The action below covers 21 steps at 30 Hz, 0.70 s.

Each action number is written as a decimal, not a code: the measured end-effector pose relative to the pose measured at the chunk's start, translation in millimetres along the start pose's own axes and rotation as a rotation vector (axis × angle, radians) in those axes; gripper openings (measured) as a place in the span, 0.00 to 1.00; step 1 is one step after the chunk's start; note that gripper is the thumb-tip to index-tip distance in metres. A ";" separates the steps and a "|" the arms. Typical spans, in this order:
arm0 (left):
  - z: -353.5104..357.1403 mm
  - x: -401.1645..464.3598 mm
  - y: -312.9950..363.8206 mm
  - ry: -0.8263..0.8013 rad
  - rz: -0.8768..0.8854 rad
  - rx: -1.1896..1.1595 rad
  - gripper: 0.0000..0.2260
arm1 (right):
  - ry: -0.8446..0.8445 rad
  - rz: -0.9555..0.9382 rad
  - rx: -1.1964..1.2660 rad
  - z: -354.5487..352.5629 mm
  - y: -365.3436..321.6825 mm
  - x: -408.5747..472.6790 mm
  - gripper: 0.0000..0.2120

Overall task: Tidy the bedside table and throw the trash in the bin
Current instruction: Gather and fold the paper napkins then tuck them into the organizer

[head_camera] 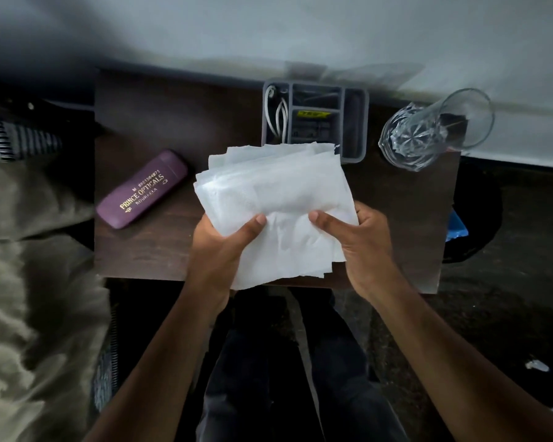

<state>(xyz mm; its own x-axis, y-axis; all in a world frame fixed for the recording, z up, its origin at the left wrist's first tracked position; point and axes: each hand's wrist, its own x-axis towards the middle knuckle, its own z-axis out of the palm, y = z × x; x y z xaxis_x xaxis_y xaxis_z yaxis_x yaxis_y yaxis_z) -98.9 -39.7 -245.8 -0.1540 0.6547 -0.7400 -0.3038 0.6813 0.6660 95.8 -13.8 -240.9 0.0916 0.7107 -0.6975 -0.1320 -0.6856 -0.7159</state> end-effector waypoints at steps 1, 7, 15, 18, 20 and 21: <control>0.5 0.1 -1.3 0.025 0.010 0.018 0.18 | 0.010 -0.012 -0.028 0.1 -0.4 -1.0 0.07; 11.1 -4.8 -9.2 0.094 0.057 0.146 0.07 | 0.196 -0.327 -0.514 11.0 4.3 -16.4 0.06; 34.1 -21.4 -2.4 -0.061 0.021 0.031 0.17 | 0.079 -0.647 -0.886 43.0 20.2 -43.4 0.23; 34.5 -27.1 2.0 -0.200 0.033 -0.088 0.31 | 0.022 -0.618 -0.912 55.2 20.1 -53.7 0.22; 33.8 -28.6 5.7 -0.216 0.046 -0.042 0.32 | -0.023 -0.577 -0.929 57.6 17.1 -57.9 0.23; 32.5 -28.6 8.2 -0.207 0.039 -0.026 0.30 | -0.049 -0.543 -0.933 57.0 14.1 -59.0 0.25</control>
<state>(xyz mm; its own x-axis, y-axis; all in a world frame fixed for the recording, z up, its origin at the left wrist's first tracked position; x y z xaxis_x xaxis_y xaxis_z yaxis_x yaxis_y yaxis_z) -66.4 -42.2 -216.2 0.0298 0.7355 -0.6768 -0.3264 0.6472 0.6889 32.2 -56.4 -208.1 -0.1309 0.9472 -0.2929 0.7202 -0.1122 -0.6846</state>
